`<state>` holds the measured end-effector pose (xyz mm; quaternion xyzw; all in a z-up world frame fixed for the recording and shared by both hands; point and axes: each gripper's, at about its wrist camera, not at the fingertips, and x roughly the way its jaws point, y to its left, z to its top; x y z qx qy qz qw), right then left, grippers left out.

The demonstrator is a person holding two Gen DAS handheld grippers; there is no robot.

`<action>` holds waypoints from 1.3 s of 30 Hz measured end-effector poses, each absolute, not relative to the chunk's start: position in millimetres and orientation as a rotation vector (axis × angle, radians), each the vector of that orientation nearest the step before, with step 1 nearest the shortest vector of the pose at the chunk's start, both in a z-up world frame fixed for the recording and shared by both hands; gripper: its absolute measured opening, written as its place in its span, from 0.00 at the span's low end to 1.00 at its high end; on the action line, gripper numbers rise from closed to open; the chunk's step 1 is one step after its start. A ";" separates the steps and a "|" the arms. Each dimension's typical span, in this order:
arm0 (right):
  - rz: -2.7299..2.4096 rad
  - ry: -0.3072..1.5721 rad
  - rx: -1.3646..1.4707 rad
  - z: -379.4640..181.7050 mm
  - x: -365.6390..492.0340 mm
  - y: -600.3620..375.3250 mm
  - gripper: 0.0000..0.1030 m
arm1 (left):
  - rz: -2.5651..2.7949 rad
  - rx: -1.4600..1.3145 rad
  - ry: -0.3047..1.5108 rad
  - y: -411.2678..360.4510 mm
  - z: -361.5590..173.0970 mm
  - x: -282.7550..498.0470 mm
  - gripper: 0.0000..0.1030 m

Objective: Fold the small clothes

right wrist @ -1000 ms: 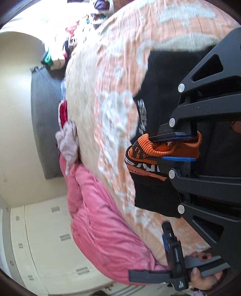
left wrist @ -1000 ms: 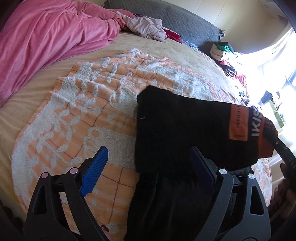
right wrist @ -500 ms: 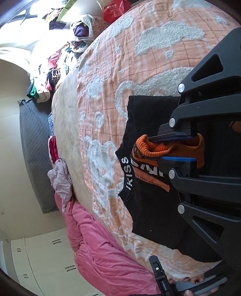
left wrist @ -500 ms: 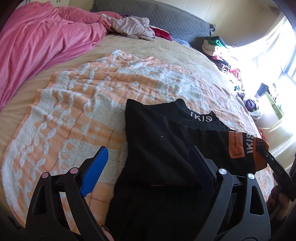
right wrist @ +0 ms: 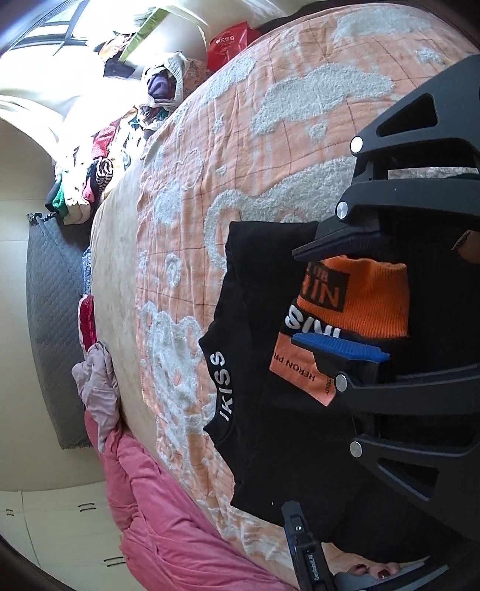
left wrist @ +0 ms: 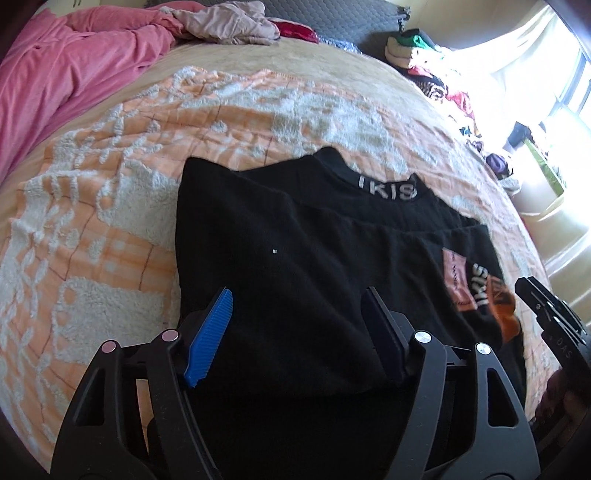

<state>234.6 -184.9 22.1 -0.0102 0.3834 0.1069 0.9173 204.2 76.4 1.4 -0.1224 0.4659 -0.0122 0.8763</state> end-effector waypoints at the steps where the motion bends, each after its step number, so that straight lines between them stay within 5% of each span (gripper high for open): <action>1: 0.240 0.795 -0.026 19.9 233.3 -180.0 0.38 | -0.024 -0.251 0.985 76.2 -2.6 204.2 0.62; 10: 0.266 0.951 -0.045 -26.1 236.2 -171.6 0.47 | -0.034 -0.236 0.999 78.5 -15.4 195.8 0.62; 25: 0.240 0.912 0.027 0.5 209.2 -184.9 0.59 | -0.031 -0.270 0.962 82.2 3.3 174.1 0.63; 35: 0.230 0.881 0.079 18.6 193.1 -195.6 0.80 | -0.008 -0.283 0.926 90.6 20.6 156.0 0.75; 39: 0.235 0.866 0.093 25.2 188.5 -197.5 0.82 | 0.005 -0.289 0.911 95.1 26.7 148.6 0.79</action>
